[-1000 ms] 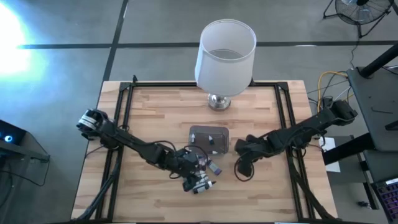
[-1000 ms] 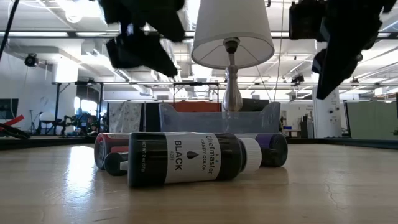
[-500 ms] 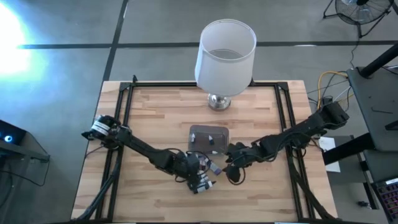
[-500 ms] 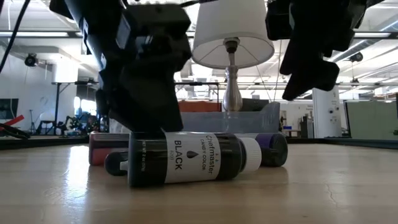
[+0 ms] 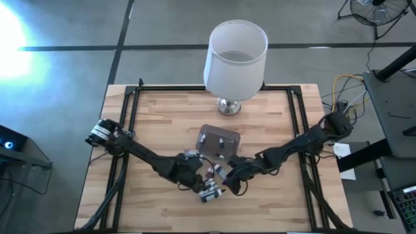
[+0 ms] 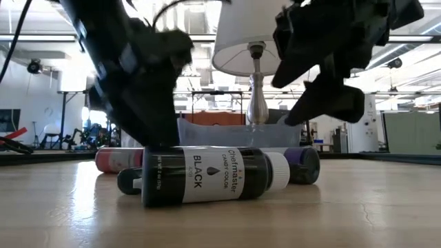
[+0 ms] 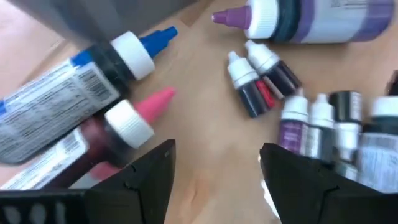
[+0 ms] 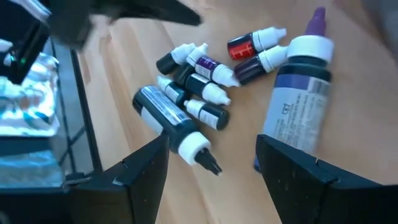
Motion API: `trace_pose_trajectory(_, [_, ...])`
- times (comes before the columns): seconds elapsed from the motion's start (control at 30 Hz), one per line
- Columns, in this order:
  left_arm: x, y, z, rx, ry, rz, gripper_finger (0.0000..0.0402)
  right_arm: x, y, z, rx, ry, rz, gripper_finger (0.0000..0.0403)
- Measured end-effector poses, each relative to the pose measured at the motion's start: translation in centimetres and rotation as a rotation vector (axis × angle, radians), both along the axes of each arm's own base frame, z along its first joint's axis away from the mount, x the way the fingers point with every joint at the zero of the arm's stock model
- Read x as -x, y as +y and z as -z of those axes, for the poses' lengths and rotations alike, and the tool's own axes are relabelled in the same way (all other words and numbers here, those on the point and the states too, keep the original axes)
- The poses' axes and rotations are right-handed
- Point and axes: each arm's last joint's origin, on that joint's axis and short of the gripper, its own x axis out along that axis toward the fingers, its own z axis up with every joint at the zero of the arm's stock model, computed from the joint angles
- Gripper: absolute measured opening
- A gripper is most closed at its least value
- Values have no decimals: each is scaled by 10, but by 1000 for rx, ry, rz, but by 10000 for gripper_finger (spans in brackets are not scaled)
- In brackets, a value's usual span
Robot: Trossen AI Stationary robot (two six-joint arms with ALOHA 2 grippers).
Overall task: Pick & Place food coloring
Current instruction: Adjust the big food colorings on the table, then put the small red food coloring into the black bin
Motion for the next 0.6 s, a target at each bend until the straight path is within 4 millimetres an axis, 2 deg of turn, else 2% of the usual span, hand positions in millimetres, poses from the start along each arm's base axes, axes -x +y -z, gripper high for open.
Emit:
trace_pose_trajectory(0.23, [35,-22,-19,-141,25,76,213,-20,12,8,-33,18,34,235])
trace_pose_trajectory(0.33, [55,-30,-22,-147,30,123,213,-32,19,8,12,7,54,235])
trace_pose_trajectory(0.5, [93,-32,-17,-98,17,76,213,-47,21,18,115,101,205,235])
trace_pose_trajectory(0.6, [117,-30,-12,-64,7,33,213,-53,23,25,117,186,270,235])
